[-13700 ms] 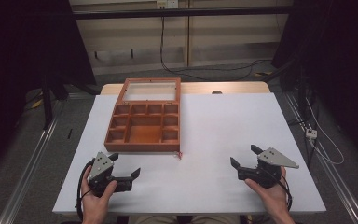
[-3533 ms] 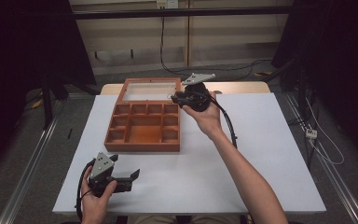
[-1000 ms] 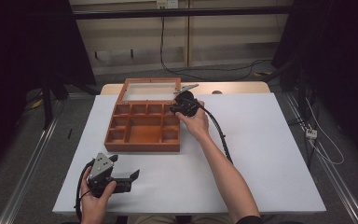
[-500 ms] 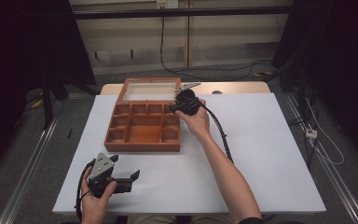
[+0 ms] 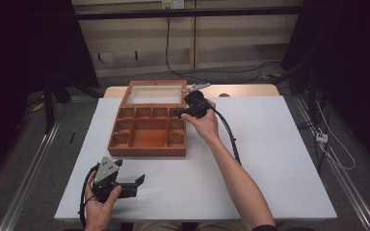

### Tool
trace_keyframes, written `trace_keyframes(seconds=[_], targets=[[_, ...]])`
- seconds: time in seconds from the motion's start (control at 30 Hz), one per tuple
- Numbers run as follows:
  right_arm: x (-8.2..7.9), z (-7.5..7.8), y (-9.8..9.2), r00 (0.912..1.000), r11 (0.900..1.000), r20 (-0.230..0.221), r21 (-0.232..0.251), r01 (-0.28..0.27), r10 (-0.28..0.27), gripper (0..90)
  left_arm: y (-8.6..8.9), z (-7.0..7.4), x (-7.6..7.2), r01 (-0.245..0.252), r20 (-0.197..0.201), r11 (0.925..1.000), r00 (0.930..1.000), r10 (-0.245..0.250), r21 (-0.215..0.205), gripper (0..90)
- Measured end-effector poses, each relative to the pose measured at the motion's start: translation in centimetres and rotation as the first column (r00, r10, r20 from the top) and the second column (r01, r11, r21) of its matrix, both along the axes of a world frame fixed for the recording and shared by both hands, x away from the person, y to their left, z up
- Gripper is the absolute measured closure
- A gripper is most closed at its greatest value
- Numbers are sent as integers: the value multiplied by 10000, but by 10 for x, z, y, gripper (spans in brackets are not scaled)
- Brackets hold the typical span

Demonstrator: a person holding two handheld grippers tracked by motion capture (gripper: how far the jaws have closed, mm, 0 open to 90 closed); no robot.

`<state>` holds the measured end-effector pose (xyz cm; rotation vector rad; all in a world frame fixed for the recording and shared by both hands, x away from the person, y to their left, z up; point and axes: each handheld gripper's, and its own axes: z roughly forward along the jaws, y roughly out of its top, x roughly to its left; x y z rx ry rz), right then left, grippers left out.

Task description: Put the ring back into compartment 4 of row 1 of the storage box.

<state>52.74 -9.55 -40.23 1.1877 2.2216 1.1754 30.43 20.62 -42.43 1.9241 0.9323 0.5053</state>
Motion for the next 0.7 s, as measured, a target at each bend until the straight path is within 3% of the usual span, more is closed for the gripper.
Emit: trace_keyframes(seconds=[0.7], targets=[[-21,1,-7,9996,9997,264,258,57,-64,103,2,1,0,75,42,10000,10000,-75,-17,50]])
